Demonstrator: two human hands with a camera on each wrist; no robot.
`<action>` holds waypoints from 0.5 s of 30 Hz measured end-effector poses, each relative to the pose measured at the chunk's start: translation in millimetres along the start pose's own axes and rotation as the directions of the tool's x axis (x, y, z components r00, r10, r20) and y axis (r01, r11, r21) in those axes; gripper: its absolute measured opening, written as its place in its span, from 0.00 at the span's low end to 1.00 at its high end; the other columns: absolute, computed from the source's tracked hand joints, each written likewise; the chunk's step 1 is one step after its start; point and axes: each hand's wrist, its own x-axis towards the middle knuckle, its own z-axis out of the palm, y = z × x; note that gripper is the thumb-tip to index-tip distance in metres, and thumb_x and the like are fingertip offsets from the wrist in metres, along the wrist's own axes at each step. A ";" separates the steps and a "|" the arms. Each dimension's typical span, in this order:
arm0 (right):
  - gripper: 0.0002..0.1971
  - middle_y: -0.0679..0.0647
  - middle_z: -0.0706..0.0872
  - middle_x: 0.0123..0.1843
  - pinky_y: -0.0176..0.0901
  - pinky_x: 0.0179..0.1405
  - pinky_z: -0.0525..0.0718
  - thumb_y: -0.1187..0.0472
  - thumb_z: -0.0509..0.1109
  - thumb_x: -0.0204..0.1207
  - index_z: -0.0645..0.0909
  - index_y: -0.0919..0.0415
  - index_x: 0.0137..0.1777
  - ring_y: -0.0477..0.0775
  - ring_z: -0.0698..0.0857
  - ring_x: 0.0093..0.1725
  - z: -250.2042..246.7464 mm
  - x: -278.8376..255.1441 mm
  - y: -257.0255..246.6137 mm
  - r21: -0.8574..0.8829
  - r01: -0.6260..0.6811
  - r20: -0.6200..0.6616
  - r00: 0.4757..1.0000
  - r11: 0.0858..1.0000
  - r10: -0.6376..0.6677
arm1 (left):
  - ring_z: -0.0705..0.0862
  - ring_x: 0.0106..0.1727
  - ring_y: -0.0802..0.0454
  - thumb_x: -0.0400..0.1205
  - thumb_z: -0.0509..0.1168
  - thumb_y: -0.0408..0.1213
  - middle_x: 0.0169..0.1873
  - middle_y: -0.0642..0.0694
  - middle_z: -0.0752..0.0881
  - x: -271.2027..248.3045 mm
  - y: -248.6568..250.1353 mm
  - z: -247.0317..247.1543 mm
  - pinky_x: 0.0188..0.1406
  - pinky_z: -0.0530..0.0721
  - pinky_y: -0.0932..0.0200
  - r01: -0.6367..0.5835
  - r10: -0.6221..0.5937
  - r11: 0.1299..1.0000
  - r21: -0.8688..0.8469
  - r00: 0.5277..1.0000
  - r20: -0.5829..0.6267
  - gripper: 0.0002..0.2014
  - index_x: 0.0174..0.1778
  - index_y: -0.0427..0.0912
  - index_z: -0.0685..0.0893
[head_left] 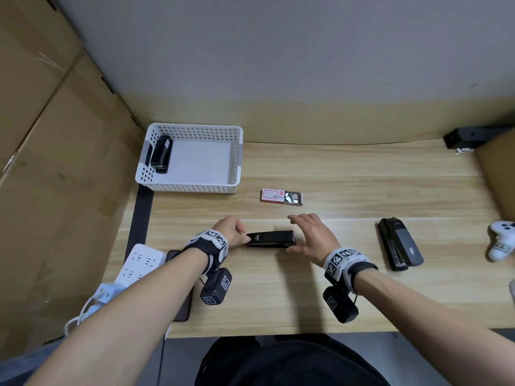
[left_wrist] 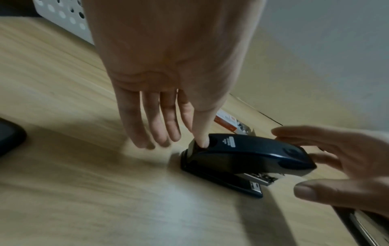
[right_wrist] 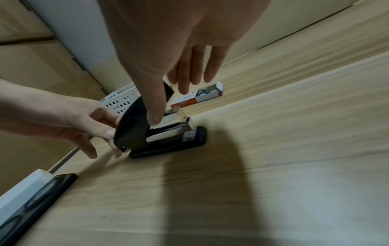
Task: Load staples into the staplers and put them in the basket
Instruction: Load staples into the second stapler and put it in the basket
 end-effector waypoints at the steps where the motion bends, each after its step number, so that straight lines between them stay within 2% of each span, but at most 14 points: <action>1: 0.39 0.49 0.79 0.66 0.44 0.61 0.76 0.46 0.81 0.65 0.70 0.55 0.75 0.53 0.72 0.66 -0.9 -2.8 5.7 0.001 -0.019 0.012 1.000 1.000 0.019 | 0.85 0.55 0.50 0.74 0.76 0.40 0.50 0.52 0.85 -3.1 1.3 -0.4 0.58 0.82 0.56 -0.046 0.046 0.999 0.006 0.999 0.001 0.10 0.47 0.51 0.82; 3: 0.38 0.49 0.79 0.65 0.44 0.58 0.75 0.46 0.80 0.66 0.71 0.54 0.75 0.53 0.72 0.65 -1.5 -8.4 16.0 0.001 -0.053 0.046 0.998 0.999 0.053 | 0.83 0.57 0.52 0.74 0.71 0.34 0.53 0.53 0.84 -10.6 9.7 -0.7 0.57 0.82 0.54 -0.166 0.166 0.983 0.077 0.986 -0.003 0.13 0.50 0.54 0.81; 4: 0.37 0.49 0.78 0.65 0.45 0.58 0.75 0.45 0.79 0.67 0.71 0.54 0.75 0.53 0.72 0.65 -1.2 -10.3 19.9 0.002 -0.071 0.062 0.996 0.997 0.070 | 0.81 0.59 0.53 0.73 0.69 0.34 0.55 0.55 0.81 -15.6 16.9 -0.5 0.56 0.81 0.54 -0.232 0.232 0.963 0.139 0.973 0.012 0.16 0.53 0.55 0.80; 7: 0.34 0.50 0.78 0.66 0.47 0.58 0.76 0.46 0.78 0.69 0.73 0.54 0.74 0.54 0.72 0.66 0.9 -12.5 26.0 0.012 -0.110 0.089 0.990 0.994 0.109 | 0.72 0.65 0.53 0.71 0.69 0.38 0.60 0.55 0.75 -27.7 42.7 6.9 0.55 0.78 0.53 -0.408 0.395 0.825 0.391 0.911 0.117 0.24 0.64 0.55 0.76; 9: 0.33 0.52 0.78 0.67 0.48 0.61 0.76 0.48 0.78 0.70 0.73 0.55 0.74 0.55 0.73 0.68 3.4 -13.0 27.1 0.032 -0.120 0.101 0.988 0.992 0.116 | 0.71 0.67 0.50 0.71 0.69 0.41 0.62 0.52 0.75 -29.6 56.3 16.4 0.55 0.79 0.51 -0.444 0.444 0.732 0.516 0.886 0.133 0.25 0.66 0.53 0.75; 12: 0.32 0.53 0.78 0.67 0.48 0.63 0.75 0.50 0.77 0.71 0.73 0.56 0.74 0.56 0.73 0.69 8.1 -15.4 30.7 0.058 -0.131 0.113 0.986 0.990 0.124 | 0.73 0.66 0.47 0.74 0.68 0.44 0.59 0.50 0.76 -27.8 70.3 26.2 0.51 0.80 0.48 -0.415 0.455 0.700 0.581 0.886 0.086 0.20 0.62 0.51 0.76; 15: 0.32 0.54 0.77 0.68 0.49 0.64 0.75 0.50 0.77 0.72 0.73 0.56 0.74 0.57 0.72 0.70 13.3 -18.3 37.4 0.075 -0.139 0.129 0.983 0.987 0.129 | 0.76 0.64 0.45 0.77 0.68 0.45 0.57 0.49 0.80 -25.7 77.2 27.6 0.51 0.80 0.48 -0.418 0.478 0.644 0.641 0.874 0.089 0.15 0.58 0.48 0.79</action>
